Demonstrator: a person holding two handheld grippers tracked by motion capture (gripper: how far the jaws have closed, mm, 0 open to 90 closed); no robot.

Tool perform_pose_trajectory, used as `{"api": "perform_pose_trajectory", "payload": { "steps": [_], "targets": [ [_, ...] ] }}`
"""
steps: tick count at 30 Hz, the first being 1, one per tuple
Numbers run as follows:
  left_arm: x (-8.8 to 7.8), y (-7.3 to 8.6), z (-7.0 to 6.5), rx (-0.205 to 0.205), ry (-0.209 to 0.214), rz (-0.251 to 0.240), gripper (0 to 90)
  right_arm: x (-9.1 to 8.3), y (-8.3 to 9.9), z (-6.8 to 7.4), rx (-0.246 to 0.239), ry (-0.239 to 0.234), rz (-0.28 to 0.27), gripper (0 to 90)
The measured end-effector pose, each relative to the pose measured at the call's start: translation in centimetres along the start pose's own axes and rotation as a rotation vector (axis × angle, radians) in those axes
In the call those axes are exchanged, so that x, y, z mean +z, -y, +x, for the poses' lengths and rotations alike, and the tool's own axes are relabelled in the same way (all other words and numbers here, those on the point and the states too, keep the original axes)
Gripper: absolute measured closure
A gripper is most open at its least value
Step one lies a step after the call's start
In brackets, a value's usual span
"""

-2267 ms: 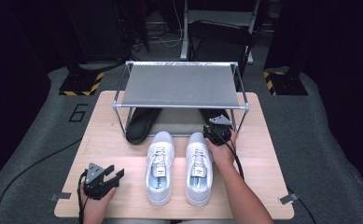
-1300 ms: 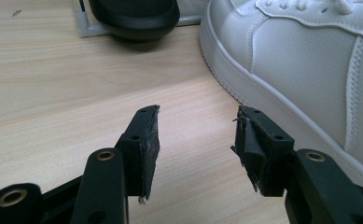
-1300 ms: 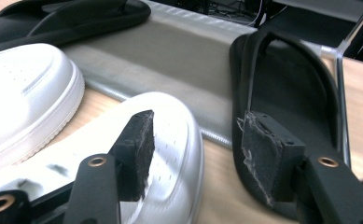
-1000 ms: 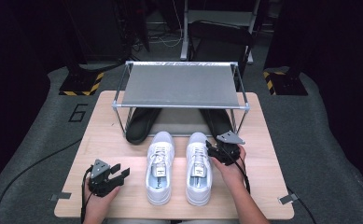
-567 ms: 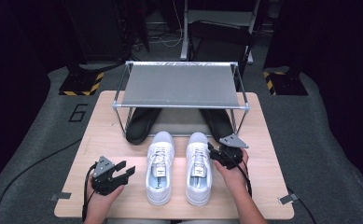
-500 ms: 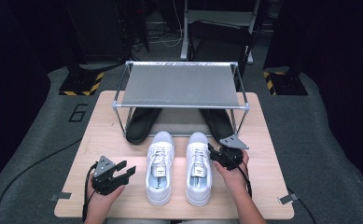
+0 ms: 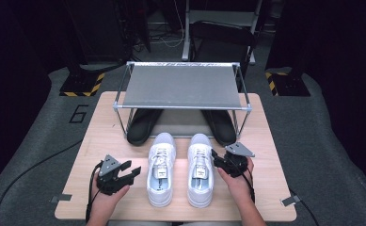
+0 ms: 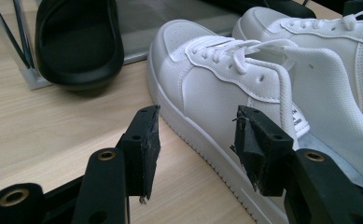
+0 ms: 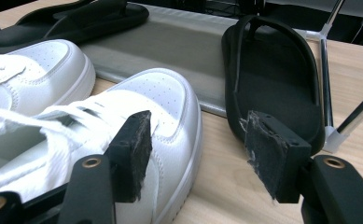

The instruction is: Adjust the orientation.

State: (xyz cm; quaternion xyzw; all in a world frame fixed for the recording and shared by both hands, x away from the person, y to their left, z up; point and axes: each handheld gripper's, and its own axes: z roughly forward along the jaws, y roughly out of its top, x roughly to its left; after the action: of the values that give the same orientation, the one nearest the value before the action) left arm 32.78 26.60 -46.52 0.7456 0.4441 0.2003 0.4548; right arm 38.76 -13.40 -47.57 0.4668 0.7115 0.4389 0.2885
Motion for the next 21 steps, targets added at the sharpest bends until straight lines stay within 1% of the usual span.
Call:
{"api": "perform_pose_trajectory", "payload": {
  "steps": [1, 2, 3, 4, 5, 6, 7, 8, 11, 12, 13, 14, 16, 17, 19, 20, 21],
  "targets": [
    [0.1, 0.0, -0.1, 0.009, -0.004, -0.006, 50.1, -0.1, 0.1, 0.0, -0.002, 0.000, -0.003, 40.6],
    [0.1, 0.0, -0.1, 0.009, -0.004, -0.006, 50.1, -0.2, 0.2, 0.0, 0.000, -0.003, 0.003, 40.6],
    [0.2, -0.1, -0.2, 0.005, 0.004, -0.005, 50.1, -0.4, 0.2, 0.0, 0.003, 0.002, 0.004, 40.6],
    [0.2, -0.1, -0.2, 0.005, 0.004, -0.005, 50.1, -0.5, 0.3, 0.0, 0.000, -0.003, 0.001, 40.6],
    [0.2, -0.1, -0.4, -0.004, 0.003, -0.007, 50.1, -0.5, 0.3, 0.0, 0.000, -0.003, 0.001, 40.6],
    [0.2, -0.3, -0.3, -0.013, 0.025, 0.013, 50.1, -0.8, 0.4, 0.0, 0.003, -0.003, -0.001, 40.6],
    [0.2, -0.4, -0.4, -0.021, 0.033, 0.007, 50.1, -1.1, 0.6, 0.1, 0.004, 0.003, -0.015, 40.6],
    [0.3, -0.5, -0.5, -0.025, 0.042, 0.012, 50.1, -1.1, 0.6, 0.1, 0.004, 0.003, -0.015, 40.6],
    [0.6, -1.0, -1.0, -0.026, 0.051, 0.004, 50.2, -1.6, 0.8, 0.1, -0.001, 0.015, -0.023, 40.7],
    [0.6, -1.0, -1.0, -0.026, 0.051, 0.004, 50.1, -1.6, 0.8, 0.1, -0.001, 0.015, -0.023, 40.7],
    [0.5, -1.1, -1.2, -0.029, 0.057, 0.008, 50.0, -1.7, 0.9, 0.1, 0.008, 0.009, -0.040, 40.7],
    [0.5, -1.2, -1.3, -0.029, 0.066, 0.013, 50.0, -1.7, 0.9, 0.1, 0.008, 0.009, -0.040, 40.7],
    [0.6, -1.4, -1.6, -0.038, 0.079, 0.007, 49.7, -1.8, 1.0, 0.0, 0.013, 0.007, -0.040, 40.7],
    [0.7, -1.4, -1.9, -0.054, 0.083, -0.001, 49.2, -2.0, 1.1, 0.0, 0.014, 0.002, -0.033, 40.7],
    [1.1, -1.5, -2.2, -0.042, 0.092, 0.023, 49.0, -1.9, 1.1, 0.0, 0.014, 0.006, -0.029, 40.7],
    [1.3, -1.4, -2.4, -0.050, 0.092, 0.031, 48.9, -1.9, 1.2, 0.0, 0.008, 0.002, -0.028, 40.6],
    [1.8, -1.4, -2.8, -0.045, 0.091, 0.047, 49.0, -2.0, 1.3, 0.0, 0.013, 0.007, -0.024, 40.7]
  ]
}}
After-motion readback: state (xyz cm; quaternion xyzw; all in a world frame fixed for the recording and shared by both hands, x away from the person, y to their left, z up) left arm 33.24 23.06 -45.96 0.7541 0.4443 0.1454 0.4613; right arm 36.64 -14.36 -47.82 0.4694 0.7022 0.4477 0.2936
